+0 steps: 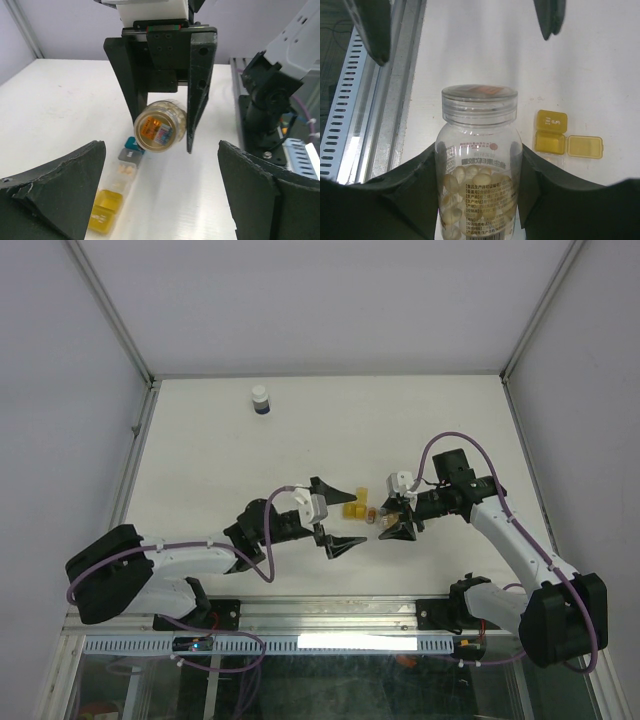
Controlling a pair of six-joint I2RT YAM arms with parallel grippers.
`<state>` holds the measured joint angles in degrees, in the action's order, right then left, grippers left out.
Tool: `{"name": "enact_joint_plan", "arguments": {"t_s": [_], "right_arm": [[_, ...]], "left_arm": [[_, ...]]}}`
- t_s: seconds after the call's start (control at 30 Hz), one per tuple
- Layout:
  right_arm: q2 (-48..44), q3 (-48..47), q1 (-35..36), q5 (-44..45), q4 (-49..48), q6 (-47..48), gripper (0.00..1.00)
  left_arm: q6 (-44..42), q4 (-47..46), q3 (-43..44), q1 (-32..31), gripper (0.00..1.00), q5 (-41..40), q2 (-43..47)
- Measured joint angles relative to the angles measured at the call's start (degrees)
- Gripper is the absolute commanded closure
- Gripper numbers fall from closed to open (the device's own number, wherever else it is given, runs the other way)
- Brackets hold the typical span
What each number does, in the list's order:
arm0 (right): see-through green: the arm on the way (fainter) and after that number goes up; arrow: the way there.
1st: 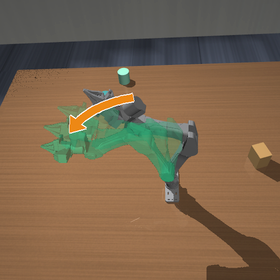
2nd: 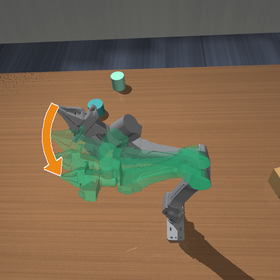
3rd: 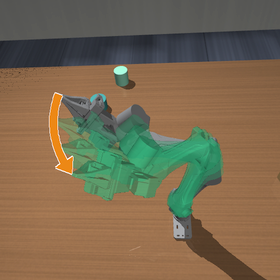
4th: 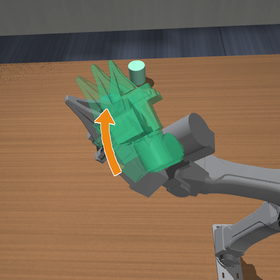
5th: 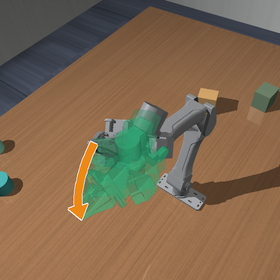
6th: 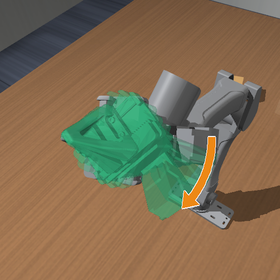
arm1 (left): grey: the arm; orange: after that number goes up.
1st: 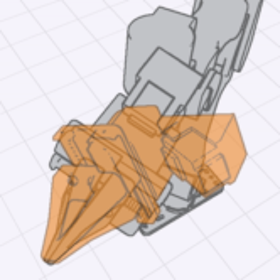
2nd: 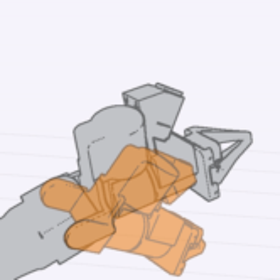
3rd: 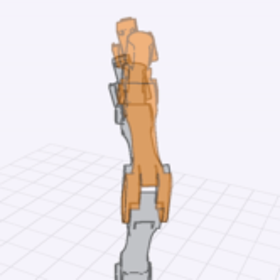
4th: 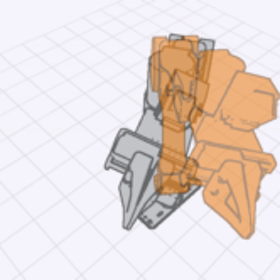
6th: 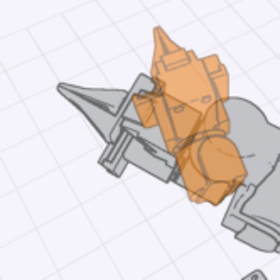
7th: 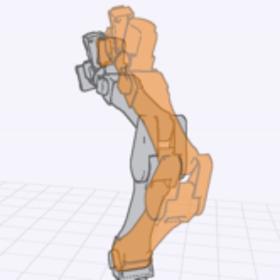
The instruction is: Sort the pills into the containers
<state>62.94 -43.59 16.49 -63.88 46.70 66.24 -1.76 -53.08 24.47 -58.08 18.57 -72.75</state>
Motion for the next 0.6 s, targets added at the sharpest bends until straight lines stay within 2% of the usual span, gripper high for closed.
{"name": "enact_joint_plan", "arguments": {"t_s": [0.1,0.2,0.37,0.6], "right_arm": [[0.0,0.0,0.0,0.0,0.1,0.2,1.00],[0.0,0.0,0.0,0.0,0.2,0.4,1.00],[0.0,0.0,0.0,0.1,0.5,0.9,1.00],[0.0,0.0,-0.2,0.2,0.3,1.3,1.00]], "left_arm": [[-4.1,0.9,2.7,0.8,0.10,1.1,-3.1],[-6.5,1.9,6.0,1.2,0.20,1.7,-6.5],[-6.6,2.6,9.8,1.5,0.31,3.6,-10.6],[-5.5,3.0,10.4,1.5,0.50,5.6,-12.3]]}}
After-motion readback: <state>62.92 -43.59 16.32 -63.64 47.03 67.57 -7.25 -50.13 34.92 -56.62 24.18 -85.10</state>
